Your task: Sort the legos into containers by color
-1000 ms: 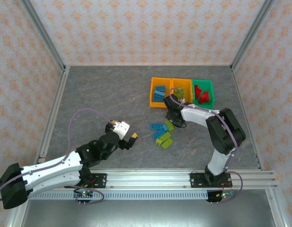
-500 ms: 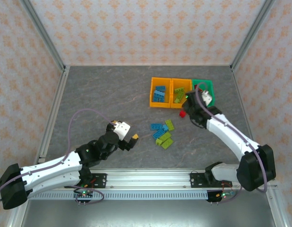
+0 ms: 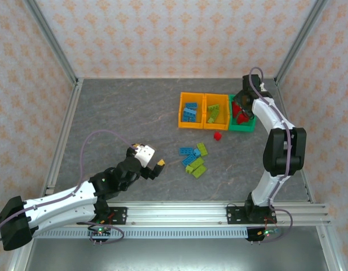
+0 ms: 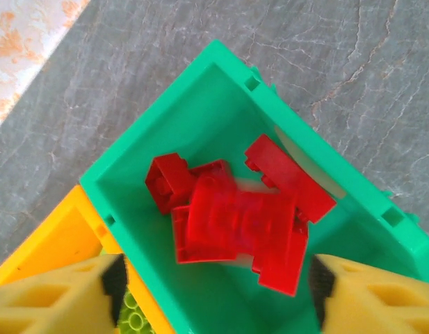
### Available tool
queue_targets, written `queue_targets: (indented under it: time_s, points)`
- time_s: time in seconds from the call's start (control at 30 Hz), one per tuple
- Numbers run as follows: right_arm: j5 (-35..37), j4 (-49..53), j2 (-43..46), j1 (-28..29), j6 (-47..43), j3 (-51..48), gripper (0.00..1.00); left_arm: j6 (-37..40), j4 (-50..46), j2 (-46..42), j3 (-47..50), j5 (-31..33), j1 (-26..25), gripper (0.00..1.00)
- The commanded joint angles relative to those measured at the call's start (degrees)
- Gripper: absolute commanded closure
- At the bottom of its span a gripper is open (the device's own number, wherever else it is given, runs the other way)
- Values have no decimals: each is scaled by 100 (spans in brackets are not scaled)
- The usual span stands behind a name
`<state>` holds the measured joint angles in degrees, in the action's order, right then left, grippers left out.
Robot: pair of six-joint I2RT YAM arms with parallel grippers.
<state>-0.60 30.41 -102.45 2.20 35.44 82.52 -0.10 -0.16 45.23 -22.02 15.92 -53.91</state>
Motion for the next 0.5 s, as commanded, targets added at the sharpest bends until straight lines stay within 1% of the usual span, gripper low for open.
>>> queue_targets:
  time_s: [0.0, 0.07, 0.17, 0.33, 0.4, 0.47]
  points:
    - [110, 433, 412, 4, -99, 148, 23, -8, 59, -76, -30, 144, -8, 0]
    - [-12, 424, 804, 15, -96, -164, 23, -14, 87, -67, -23, 113, -9, 0]
    - [-329, 289, 1731, 140, -152, -942, 23, -34, 98, -72, -27, 78, -6, 0]
    - [-959, 136, 3240, 700, -489, -2326, 22, -41, 130, -100, -15, 21, -6, 0]
    - [-1067, 140, 3659, 1011, -587, -2809, 22, -50, 165, -94, 1, -16, -7, 0]
    - [-1149, 165, 3776, 1277, -772, -3086, 22, -45, 200, -63, 0, -23, -10, 0]
